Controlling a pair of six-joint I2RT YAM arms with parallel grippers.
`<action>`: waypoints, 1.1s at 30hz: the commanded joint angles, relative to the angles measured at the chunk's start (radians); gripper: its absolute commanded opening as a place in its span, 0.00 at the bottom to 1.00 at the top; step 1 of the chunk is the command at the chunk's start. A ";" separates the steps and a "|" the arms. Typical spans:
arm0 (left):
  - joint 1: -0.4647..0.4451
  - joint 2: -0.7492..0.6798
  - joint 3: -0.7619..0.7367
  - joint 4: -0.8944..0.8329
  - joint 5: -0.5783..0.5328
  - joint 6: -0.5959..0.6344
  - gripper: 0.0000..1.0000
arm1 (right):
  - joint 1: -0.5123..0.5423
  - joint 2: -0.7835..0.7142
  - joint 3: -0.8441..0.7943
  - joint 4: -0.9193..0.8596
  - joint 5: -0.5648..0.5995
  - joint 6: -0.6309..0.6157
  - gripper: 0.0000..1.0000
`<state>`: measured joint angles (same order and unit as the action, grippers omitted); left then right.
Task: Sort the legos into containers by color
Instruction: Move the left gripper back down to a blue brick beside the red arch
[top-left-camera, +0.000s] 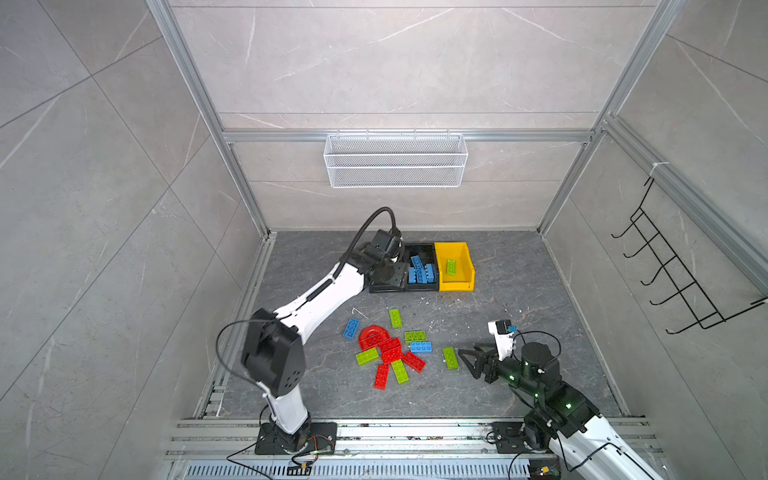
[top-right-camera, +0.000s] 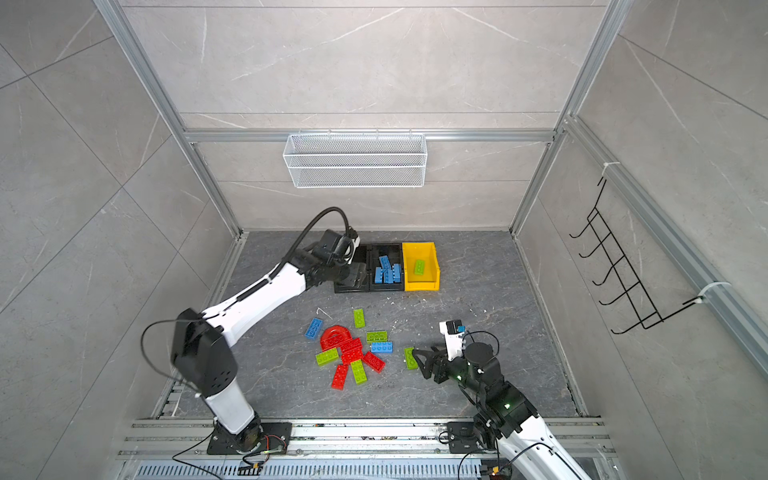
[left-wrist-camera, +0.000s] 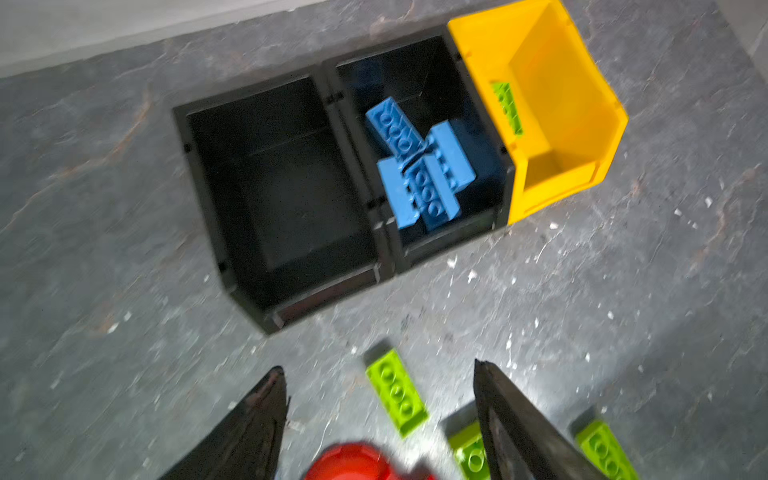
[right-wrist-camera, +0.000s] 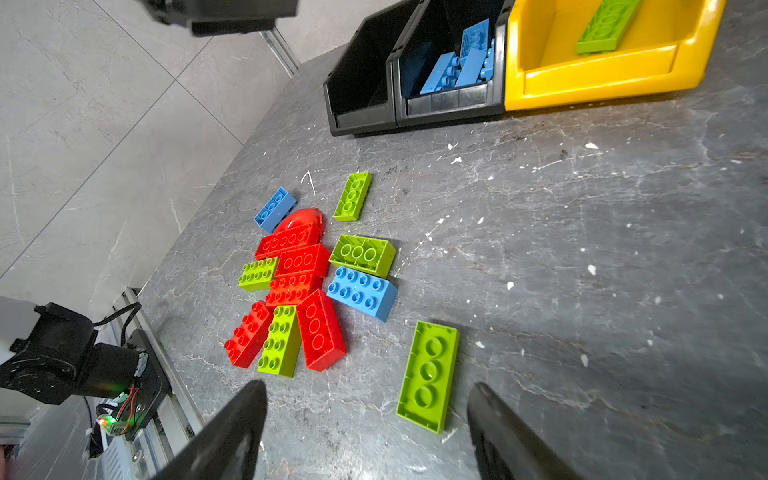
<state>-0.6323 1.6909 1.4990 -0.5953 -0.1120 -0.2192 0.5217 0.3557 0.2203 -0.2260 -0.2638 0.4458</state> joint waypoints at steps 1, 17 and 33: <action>0.006 -0.155 -0.159 0.004 -0.097 -0.055 0.75 | -0.001 0.014 -0.009 0.041 -0.026 -0.013 0.78; 0.009 -0.433 -0.704 0.086 -0.238 -0.313 0.83 | 0.001 0.151 -0.027 0.166 -0.111 -0.027 0.78; 0.138 -0.364 -0.808 0.240 -0.173 -0.257 0.77 | 0.020 0.206 -0.050 0.252 -0.152 -0.025 0.77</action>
<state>-0.4973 1.3323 0.7029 -0.3996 -0.3122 -0.5053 0.5346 0.5507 0.1806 -0.0143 -0.3969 0.4335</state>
